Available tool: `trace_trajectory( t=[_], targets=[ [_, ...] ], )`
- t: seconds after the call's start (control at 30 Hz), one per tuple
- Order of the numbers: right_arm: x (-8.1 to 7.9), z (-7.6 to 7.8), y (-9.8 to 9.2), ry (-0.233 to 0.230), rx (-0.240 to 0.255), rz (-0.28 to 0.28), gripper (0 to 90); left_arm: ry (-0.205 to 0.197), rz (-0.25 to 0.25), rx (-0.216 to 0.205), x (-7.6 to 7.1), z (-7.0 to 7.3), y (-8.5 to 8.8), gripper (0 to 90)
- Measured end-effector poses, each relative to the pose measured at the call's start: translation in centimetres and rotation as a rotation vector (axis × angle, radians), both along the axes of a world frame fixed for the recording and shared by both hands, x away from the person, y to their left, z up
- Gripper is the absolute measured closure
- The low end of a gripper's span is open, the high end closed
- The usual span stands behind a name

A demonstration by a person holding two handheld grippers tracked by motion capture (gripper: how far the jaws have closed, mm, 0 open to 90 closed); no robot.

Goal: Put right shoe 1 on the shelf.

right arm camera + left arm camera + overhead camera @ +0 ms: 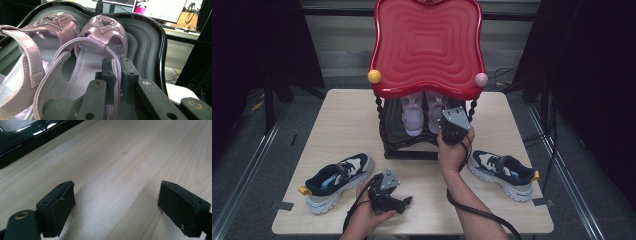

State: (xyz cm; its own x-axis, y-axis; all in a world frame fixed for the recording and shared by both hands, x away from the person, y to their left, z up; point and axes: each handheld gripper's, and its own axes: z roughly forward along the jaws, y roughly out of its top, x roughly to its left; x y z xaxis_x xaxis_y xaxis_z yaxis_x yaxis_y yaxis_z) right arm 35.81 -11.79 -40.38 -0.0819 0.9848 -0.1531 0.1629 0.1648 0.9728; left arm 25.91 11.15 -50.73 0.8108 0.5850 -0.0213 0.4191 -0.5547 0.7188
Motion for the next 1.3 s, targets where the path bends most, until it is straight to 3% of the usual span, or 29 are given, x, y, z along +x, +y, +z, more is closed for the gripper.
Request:
trace_trajectory(
  t=[0.4, 0.77, 1.1, 1.17, 1.3],
  targets=[
    [0.3, -0.7, 0.5, 0.001, -0.011, -0.022, 82.2, -0.002, -0.005, -0.003, 0.0, 0.0, 0.0, 14.0],
    [-0.1, -1.3, 1.0, 0.015, -0.011, -0.006, 80.1, -0.003, -0.005, -0.002, 0.0, 0.0, 0.0, 14.0],
    [-0.4, -1.4, 0.6, 0.022, -0.046, 0.015, 81.6, -0.001, -0.003, 0.0, 0.0, 0.0, 0.0, 14.0],
    [-0.3, -1.4, 0.5, 0.027, -0.031, 0.021, 80.5, -0.001, -0.003, 0.0, 0.0, 0.0, 0.0, 14.0],
    [-0.2, -1.2, 0.3, 0.022, -0.053, 0.039, 76.2, -0.003, -0.005, -0.002, 0.0, 0.0, 0.0, 14.0]
  ],
)
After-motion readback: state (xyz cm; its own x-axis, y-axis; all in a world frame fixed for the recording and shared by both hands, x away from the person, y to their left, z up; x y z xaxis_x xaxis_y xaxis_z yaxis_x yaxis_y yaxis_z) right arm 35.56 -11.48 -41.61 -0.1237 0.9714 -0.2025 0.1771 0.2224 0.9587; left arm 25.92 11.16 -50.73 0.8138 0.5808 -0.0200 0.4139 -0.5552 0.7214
